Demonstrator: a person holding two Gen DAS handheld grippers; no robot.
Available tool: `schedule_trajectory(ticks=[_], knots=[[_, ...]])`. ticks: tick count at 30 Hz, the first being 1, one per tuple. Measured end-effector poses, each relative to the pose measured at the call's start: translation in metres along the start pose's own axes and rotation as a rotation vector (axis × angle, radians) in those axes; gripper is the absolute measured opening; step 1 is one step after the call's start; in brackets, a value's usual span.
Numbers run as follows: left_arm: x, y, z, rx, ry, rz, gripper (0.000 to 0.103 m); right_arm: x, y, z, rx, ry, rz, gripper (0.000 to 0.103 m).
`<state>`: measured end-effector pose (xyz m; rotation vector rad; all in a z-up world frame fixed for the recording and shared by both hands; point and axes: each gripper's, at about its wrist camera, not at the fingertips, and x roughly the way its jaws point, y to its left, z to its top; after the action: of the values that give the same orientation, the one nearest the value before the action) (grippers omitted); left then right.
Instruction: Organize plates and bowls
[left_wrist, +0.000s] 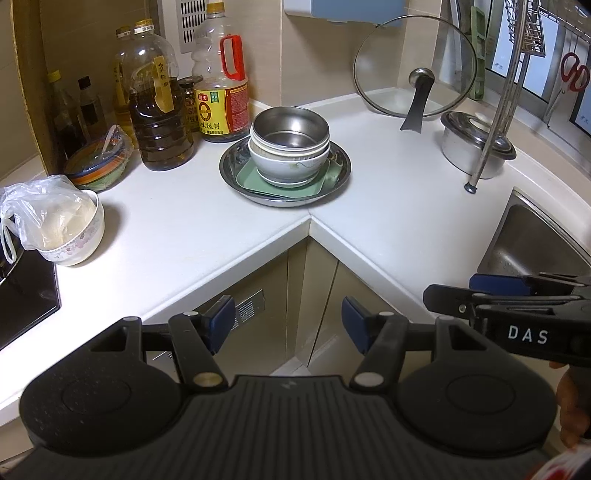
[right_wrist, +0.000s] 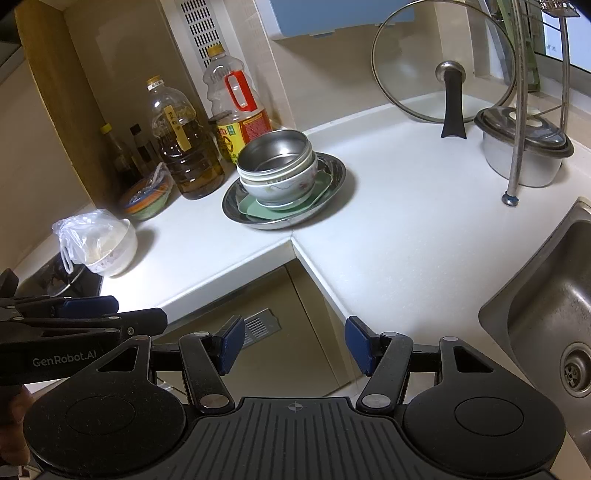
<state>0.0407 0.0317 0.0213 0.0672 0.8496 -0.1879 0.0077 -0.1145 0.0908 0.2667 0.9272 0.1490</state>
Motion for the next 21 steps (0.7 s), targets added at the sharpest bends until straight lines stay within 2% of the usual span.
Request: schedule_trajectory(ticks=[21], knots=[[-0.0039, -0.0001, 0.0006, -0.001, -0.012, 0.000, 0.062, -0.0033, 0.0005, 0.0030, -0.012, -0.014, 0.004, 0.060]])
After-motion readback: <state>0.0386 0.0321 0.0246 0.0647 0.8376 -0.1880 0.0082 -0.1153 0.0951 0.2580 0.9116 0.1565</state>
